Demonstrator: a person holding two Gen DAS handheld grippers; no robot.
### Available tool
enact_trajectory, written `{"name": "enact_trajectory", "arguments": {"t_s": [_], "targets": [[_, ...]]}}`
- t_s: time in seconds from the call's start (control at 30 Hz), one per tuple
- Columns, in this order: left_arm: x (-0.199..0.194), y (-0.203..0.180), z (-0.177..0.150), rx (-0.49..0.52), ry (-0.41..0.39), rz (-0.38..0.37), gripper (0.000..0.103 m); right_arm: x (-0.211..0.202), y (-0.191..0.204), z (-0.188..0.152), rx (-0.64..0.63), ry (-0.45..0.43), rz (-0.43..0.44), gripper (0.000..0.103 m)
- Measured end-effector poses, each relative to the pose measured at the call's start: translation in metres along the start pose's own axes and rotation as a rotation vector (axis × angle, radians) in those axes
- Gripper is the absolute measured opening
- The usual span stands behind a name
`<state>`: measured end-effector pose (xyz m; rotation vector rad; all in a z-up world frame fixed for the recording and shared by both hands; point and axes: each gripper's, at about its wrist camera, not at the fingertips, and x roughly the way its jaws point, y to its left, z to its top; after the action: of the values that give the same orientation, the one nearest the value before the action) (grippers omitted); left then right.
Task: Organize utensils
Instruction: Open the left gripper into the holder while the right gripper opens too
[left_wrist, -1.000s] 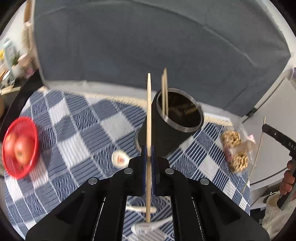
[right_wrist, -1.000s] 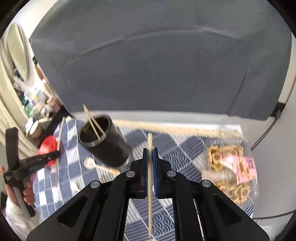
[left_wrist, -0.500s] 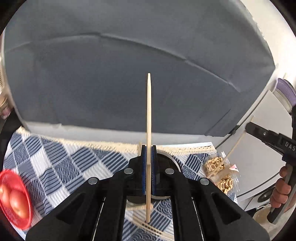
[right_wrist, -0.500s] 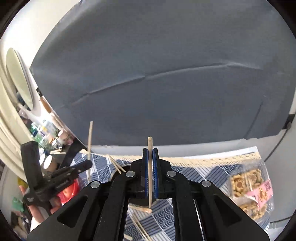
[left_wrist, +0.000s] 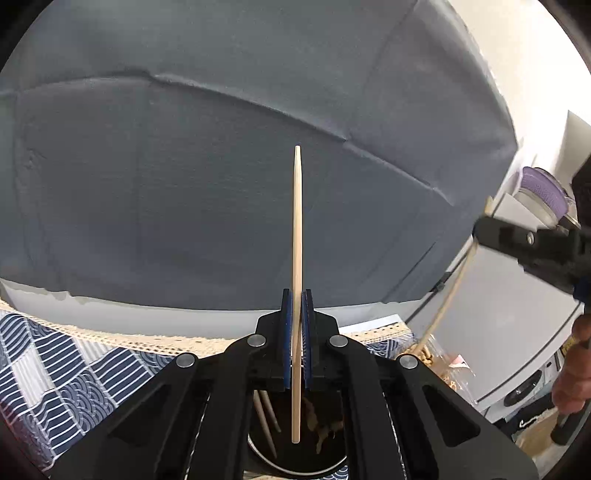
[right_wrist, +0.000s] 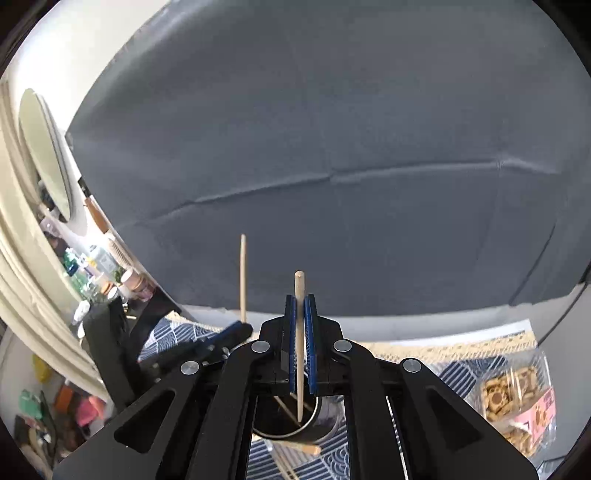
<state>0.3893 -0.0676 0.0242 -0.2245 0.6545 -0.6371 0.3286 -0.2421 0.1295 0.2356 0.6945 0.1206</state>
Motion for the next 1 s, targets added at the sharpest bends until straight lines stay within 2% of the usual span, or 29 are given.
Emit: {"name": "enact_trajectory", "arguments": {"t_s": [0.33,0.67,0.73,0.8,0.9,0.93,1.0], "targets": [[0.012,-0.005,-0.027,0.038,0.030,-0.009,0.005,0.025,0.004,-0.026,-0.037,0.071,-0.032,0.005],[-0.017,-0.003,-0.037,0.036,0.029,0.036,0.008,0.010,0.001,-0.037,-0.042,0.060,-0.018,0.009],[-0.024,-0.005,-0.037,0.038,0.030,0.046,0.016,0.004,0.001,-0.038,-0.046,0.055,-0.021,0.009],[-0.034,-0.009,-0.038,0.057,0.015,0.073,0.027,-0.003,-0.001,-0.039,-0.052,0.049,-0.023,0.017],[-0.046,-0.014,-0.041,0.062,0.006,0.092,0.048,-0.013,0.000,-0.045,-0.085,0.042,-0.016,0.021],[-0.050,-0.015,-0.043,0.064,0.004,0.098,0.050,-0.017,0.001,-0.048,-0.100,0.039,-0.022,0.023],[-0.057,-0.017,-0.048,0.059,0.013,0.117,0.060,-0.022,0.001,-0.053,-0.110,0.039,-0.022,0.037]]}}
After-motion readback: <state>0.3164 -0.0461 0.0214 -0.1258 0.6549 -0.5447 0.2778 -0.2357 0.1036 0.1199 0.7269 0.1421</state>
